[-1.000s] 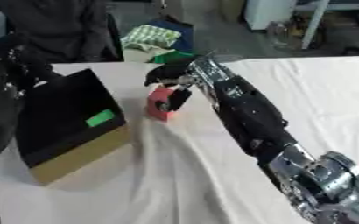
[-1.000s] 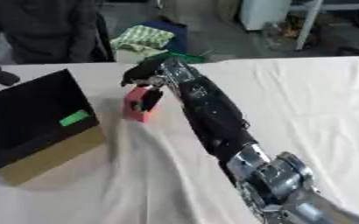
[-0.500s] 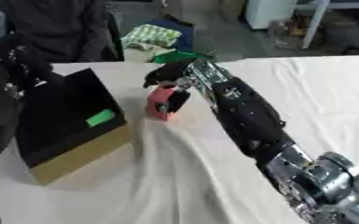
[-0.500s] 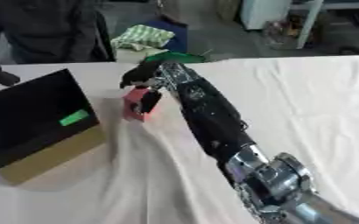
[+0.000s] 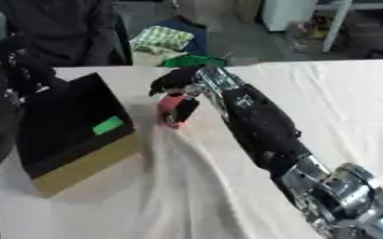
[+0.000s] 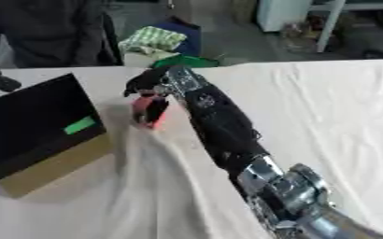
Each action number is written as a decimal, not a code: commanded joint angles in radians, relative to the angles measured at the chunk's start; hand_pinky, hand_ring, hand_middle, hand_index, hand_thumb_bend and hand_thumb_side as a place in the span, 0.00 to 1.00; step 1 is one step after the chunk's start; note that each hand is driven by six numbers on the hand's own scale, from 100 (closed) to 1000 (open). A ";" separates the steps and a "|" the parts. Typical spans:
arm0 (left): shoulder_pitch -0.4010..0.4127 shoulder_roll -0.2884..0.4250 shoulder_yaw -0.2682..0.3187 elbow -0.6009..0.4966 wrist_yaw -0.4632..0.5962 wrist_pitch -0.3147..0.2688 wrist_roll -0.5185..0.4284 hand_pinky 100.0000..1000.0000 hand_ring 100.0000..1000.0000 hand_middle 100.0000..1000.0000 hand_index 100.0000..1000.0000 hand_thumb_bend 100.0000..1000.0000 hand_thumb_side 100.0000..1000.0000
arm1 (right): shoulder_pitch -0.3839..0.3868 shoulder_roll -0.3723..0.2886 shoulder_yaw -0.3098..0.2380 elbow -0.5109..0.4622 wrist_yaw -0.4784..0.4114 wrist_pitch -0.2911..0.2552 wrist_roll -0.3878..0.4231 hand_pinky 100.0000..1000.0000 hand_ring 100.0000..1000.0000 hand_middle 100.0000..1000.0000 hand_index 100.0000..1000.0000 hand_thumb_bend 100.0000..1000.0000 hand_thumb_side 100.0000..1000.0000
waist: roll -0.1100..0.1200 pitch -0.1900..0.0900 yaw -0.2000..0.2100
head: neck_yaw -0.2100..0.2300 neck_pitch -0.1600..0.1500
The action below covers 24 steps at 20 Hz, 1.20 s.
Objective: Pick up objects on the table and place them in the box.
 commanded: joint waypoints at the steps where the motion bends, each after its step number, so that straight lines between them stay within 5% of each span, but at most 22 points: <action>1: -0.019 0.008 0.003 -0.014 0.004 -0.001 -0.002 0.65 0.53 0.55 0.88 0.00 0.66 | -0.014 -0.003 -0.003 -0.005 0.009 0.004 0.003 0.90 1.00 1.00 1.00 0.00 0.61 | 0.005 -0.013 0.003 | -0.004 -0.010; 9: -0.021 0.008 0.005 -0.011 0.006 -0.002 -0.003 0.65 0.53 0.55 0.88 0.00 0.66 | -0.001 0.009 0.000 0.004 0.027 0.003 -0.009 0.87 0.95 0.87 1.00 0.00 0.52 | 0.010 -0.005 0.007 | -0.008 -0.007; 11: -0.021 0.008 0.006 -0.011 0.006 -0.002 -0.004 0.65 0.53 0.55 0.88 0.00 0.66 | 0.001 0.011 0.001 0.003 0.031 0.003 -0.018 0.85 0.90 0.76 1.00 0.00 0.37 | 0.010 -0.004 0.006 | -0.008 -0.008; 15: -0.022 0.008 0.006 -0.012 0.006 -0.002 -0.004 0.65 0.53 0.55 0.88 0.00 0.67 | 0.003 0.010 0.000 -0.002 0.033 0.005 -0.054 0.80 0.81 0.50 1.00 0.00 0.32 | 0.010 -0.002 0.006 | -0.008 -0.009; 24: -0.022 0.009 0.007 -0.011 0.006 -0.003 -0.004 0.65 0.53 0.55 0.88 0.00 0.66 | 0.002 0.002 -0.001 -0.014 0.002 0.007 -0.160 0.74 0.66 0.26 0.97 0.00 0.21 | 0.009 -0.004 0.006 | -0.008 -0.012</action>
